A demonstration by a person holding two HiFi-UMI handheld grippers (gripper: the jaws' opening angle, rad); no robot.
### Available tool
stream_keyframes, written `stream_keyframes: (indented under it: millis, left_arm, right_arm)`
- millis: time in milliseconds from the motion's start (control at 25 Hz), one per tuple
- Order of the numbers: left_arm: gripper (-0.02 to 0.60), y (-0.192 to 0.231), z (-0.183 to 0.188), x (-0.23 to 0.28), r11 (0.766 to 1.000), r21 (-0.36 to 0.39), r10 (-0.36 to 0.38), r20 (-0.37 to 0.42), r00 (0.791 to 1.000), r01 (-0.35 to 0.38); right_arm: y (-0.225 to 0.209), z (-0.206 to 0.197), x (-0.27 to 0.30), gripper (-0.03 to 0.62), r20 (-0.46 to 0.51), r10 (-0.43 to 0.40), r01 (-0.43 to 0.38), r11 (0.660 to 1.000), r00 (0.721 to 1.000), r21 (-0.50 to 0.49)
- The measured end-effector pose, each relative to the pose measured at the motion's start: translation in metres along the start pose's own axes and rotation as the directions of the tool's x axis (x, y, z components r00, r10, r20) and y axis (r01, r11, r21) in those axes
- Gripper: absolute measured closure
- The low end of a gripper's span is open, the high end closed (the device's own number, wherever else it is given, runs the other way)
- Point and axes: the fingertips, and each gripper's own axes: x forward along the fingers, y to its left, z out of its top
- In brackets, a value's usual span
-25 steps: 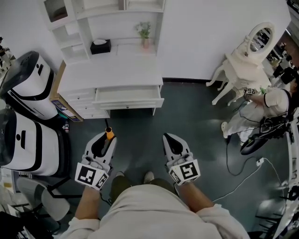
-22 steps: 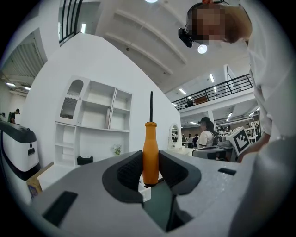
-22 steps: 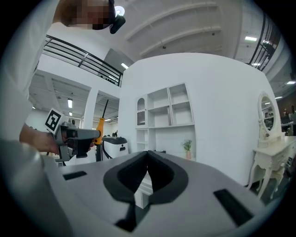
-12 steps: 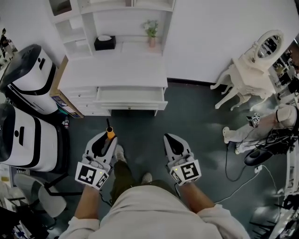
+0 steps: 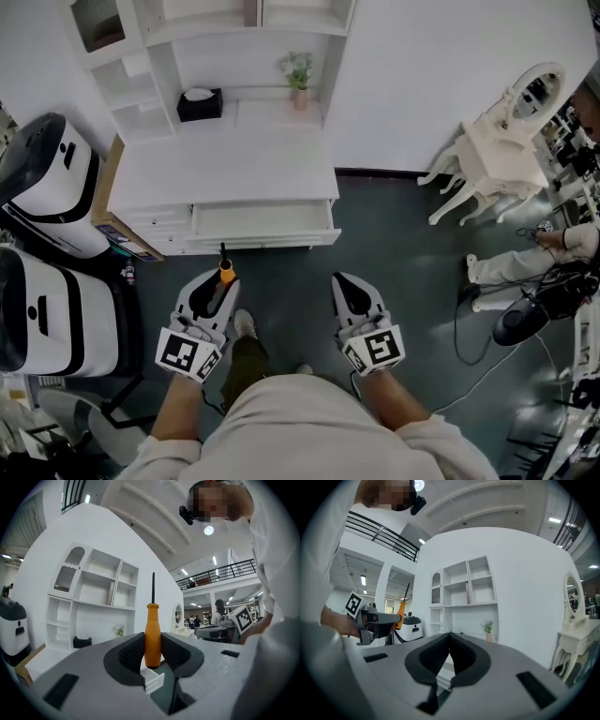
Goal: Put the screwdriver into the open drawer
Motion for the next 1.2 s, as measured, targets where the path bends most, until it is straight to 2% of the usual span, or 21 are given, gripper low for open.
stream_keyframes:
  millis: [360,680,960,1200]
  left_arm:
    - [0.472,0.086,0.004,0.052,0.999,-0.007,-0.049,0.001,0.999,0.049]
    - [0.472,0.145,0.005,0.083,0.995,-0.012,-0.096,-0.021,0.995,0.096]
    - [0.472,0.173,0.001,0.114,0.993,-0.015,-0.119,-0.042,0.992,0.118]
    - [0.472,0.180,-0.005,0.139,0.998,0.007,-0.064,-0.049,0.997,0.064]
  right_arm:
    - [-0.011,0.011,0.098,0.591,-0.003,-0.037,0.037,0.999,0.999,-0.006]
    - [-0.020,0.019,0.162,0.591,-0.007,-0.085,0.085,0.996,0.996,-0.004]
    - [-0.035,0.021,0.196,0.591,-0.017,-0.101,0.101,0.995,0.995,0.005]
    - [-0.060,0.012,0.213,0.591,-0.028,-0.046,0.046,0.999,0.999,0.011]
